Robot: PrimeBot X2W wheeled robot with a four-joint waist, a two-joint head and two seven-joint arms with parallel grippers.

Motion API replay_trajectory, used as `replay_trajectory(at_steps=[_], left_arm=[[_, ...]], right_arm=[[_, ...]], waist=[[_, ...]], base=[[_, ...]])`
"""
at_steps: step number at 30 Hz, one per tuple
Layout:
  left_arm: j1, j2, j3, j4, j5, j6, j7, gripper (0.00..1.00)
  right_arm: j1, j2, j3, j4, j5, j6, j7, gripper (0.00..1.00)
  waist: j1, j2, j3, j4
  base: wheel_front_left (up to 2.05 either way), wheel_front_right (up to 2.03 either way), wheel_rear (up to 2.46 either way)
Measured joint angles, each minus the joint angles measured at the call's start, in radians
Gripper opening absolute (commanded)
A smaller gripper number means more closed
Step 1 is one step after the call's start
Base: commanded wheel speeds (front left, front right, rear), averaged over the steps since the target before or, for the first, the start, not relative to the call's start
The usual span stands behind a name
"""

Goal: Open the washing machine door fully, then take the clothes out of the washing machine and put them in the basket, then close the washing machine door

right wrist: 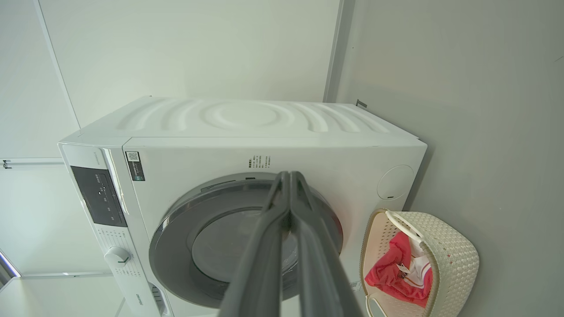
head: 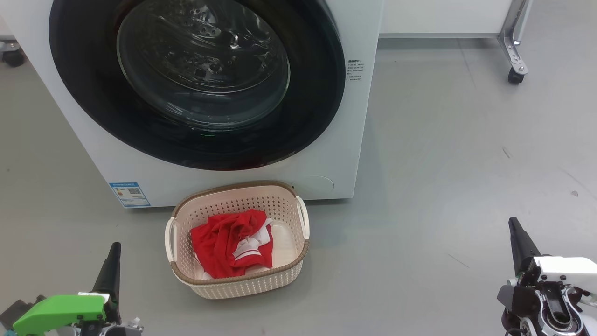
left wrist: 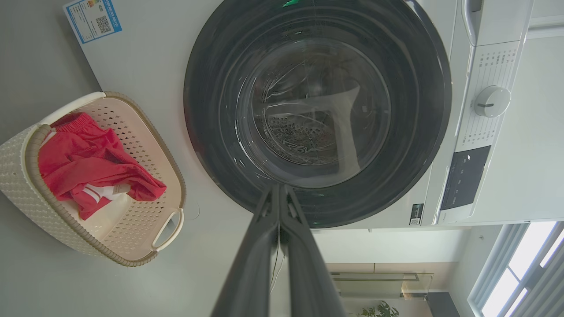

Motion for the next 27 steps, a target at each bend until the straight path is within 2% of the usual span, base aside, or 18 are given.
replay_trajectory(at_steps=[27], left_arm=[[0.0, 0.0, 0.003, -0.001, 0.0, 0.0, 0.0, 0.0]], right_arm=[[0.0, 0.001, -0.004, 0.0, 0.0, 0.0, 0.0, 0.0]], waist=[[0.0, 0.0, 0.0, 0.0]], base=[[0.0, 0.0, 0.0]])
